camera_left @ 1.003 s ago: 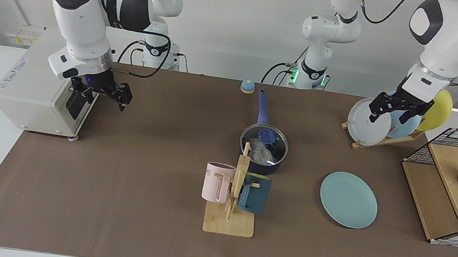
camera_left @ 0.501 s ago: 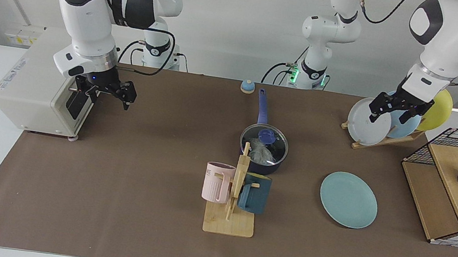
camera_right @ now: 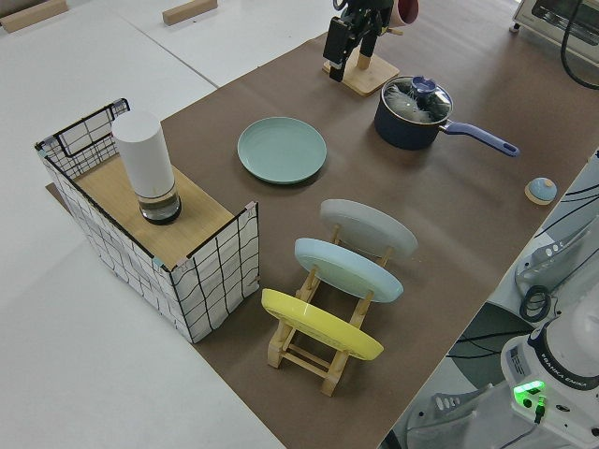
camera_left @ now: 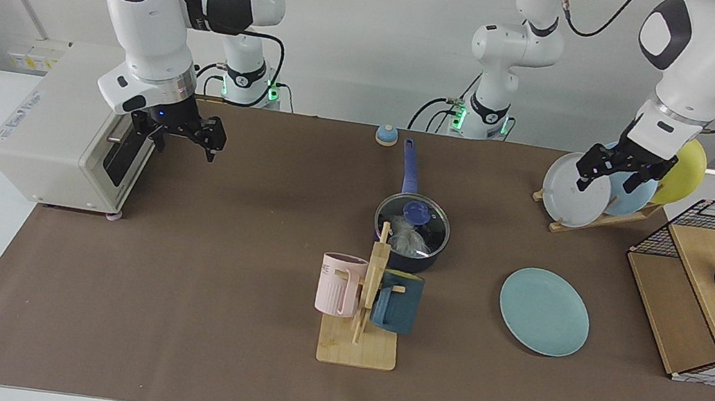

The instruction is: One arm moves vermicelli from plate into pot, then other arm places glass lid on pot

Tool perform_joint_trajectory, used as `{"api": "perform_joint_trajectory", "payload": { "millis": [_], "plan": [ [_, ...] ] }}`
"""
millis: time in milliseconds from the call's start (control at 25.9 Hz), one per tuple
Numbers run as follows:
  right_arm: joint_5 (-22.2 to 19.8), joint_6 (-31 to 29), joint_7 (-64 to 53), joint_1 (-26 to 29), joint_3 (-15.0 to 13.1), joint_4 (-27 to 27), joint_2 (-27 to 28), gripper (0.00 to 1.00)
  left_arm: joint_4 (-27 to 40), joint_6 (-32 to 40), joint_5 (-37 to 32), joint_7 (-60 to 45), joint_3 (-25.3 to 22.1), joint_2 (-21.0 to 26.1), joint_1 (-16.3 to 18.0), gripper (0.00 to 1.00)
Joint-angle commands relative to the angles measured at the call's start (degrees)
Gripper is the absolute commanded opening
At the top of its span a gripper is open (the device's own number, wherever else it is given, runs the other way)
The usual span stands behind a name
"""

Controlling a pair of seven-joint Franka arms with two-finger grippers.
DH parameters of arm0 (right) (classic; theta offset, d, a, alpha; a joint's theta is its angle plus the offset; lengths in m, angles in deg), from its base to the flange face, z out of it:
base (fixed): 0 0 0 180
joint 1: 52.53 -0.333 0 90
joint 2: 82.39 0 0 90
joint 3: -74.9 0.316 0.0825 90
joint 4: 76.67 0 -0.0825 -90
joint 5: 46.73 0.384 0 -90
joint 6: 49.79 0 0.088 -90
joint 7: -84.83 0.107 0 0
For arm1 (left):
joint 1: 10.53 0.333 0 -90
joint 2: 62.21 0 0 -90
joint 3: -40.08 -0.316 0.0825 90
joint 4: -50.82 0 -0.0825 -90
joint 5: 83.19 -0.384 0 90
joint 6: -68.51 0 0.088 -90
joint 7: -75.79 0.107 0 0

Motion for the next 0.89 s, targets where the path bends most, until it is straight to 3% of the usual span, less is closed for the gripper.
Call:
{"api": "perform_joint_trajectory", "payload": {
  "millis": [0, 849],
  "plan": [
    [1.1, -1.4, 1.4, -0.2, -0.1, -1.3, -1.5, 1.00, 0.6, 0.4, 0.6, 0.4, -0.7, -0.9, -0.8, 1.00],
    [2.5, -2.0, 1.9, 0.9, -0.2, -0.6, -1.6, 1.00, 0.6, 0.4, 0.6, 0.4, -0.8, -0.9, -0.8, 1.00]
  ]
}}
